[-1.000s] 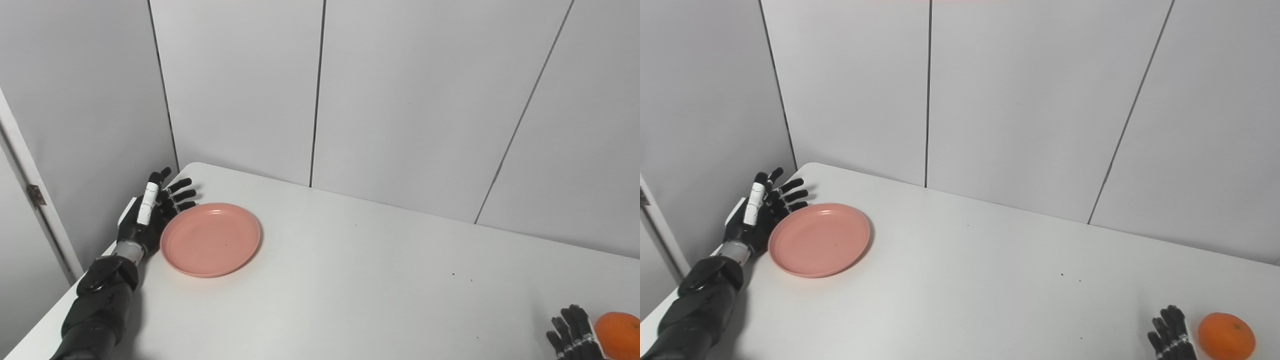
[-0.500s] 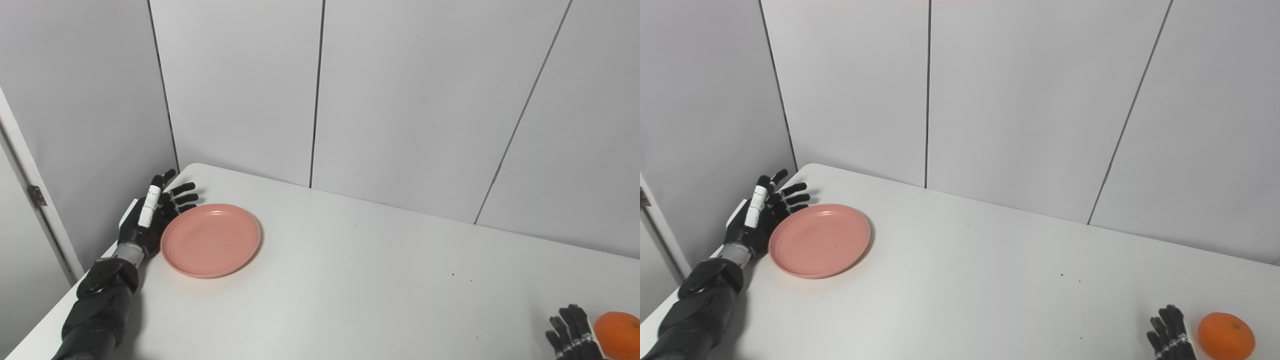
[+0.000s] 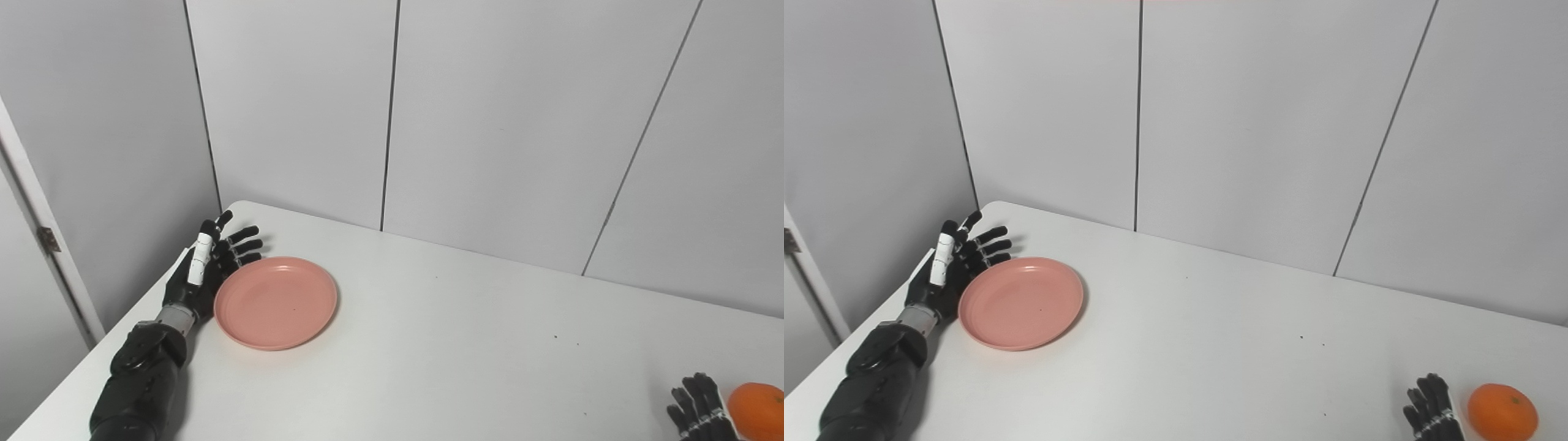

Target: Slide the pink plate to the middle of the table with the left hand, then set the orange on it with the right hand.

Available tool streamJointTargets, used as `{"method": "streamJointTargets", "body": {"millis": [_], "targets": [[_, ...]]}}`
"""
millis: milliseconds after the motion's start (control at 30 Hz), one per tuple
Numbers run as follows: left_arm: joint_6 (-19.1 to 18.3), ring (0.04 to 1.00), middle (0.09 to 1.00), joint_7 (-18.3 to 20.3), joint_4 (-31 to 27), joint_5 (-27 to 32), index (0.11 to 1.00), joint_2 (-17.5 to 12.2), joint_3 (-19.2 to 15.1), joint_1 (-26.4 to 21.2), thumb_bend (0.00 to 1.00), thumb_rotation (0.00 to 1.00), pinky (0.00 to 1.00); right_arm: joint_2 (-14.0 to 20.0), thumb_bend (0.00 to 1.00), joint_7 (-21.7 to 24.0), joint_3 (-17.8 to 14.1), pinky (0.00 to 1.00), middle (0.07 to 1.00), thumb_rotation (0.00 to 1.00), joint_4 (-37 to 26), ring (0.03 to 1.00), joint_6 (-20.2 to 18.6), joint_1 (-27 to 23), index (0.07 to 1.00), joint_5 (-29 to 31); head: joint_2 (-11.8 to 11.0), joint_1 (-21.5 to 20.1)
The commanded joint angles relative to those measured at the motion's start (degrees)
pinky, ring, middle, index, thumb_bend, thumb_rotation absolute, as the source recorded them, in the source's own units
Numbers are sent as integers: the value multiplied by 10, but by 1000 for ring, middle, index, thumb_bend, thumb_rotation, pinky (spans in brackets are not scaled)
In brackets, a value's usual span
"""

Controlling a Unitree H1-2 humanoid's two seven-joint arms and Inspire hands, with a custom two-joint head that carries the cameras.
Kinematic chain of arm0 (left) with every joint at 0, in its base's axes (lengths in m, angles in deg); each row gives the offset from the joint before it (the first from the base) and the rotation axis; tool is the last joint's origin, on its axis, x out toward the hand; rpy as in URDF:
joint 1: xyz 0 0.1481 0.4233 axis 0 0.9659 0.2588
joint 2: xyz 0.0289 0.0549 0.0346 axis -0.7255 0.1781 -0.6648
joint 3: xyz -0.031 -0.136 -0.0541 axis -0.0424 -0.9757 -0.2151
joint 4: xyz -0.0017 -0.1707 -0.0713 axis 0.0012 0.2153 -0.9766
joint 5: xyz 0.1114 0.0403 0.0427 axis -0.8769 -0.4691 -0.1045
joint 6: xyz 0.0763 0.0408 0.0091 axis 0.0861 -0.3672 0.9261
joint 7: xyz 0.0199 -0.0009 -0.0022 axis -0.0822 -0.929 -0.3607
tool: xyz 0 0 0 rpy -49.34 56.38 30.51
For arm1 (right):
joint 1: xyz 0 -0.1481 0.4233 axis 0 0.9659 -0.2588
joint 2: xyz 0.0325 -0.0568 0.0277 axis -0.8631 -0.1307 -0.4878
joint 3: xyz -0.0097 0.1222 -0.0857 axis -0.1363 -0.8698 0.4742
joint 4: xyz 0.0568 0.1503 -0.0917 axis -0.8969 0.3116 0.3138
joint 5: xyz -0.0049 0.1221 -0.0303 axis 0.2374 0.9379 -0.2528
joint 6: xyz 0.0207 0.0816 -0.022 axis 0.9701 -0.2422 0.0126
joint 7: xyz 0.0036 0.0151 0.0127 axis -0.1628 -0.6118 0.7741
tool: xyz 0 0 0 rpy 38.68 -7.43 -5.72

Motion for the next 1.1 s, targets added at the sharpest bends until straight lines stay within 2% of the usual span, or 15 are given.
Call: {"method": "streamJointTargets", "body": {"millis": [0,133,200,300,600,1067], "targets": [[-11,728,768,-17,-10,3,964,28,3,19,1000,860,697,-34,892,1,20,989,972,1000,53,974,-14,61,963,6,1,0],[-13,716,743,-42,-36,-7,977,47,7,32,1000,861,697,-35,900,-2,20,989,968,992,51,966,-18,61,952,6,2,-1],[-24,721,741,-57,-71,-7,984,61,8,44,998,861,706,-35,902,-2,20,987,965,987,50,962,-20,62,947,7,2,-1],[-30,725,734,-70,-90,-9,976,72,8,52,947,870,715,-35,902,-2,21,990,965,985,50,962,-19,61,946,8,4,-1],[-90,726,737,-125,-184,-41,959,98,33,89,976,851,714,-35,913,-6,23,970,954,975,44,953,-22,63,941,7,6,-3],[-147,738,755,-140,-262,-35,961,114,49,110,974,839,705,-35,900,-7,26,992,963,991,40,964,-23,64,952,5,9,-5]]}}
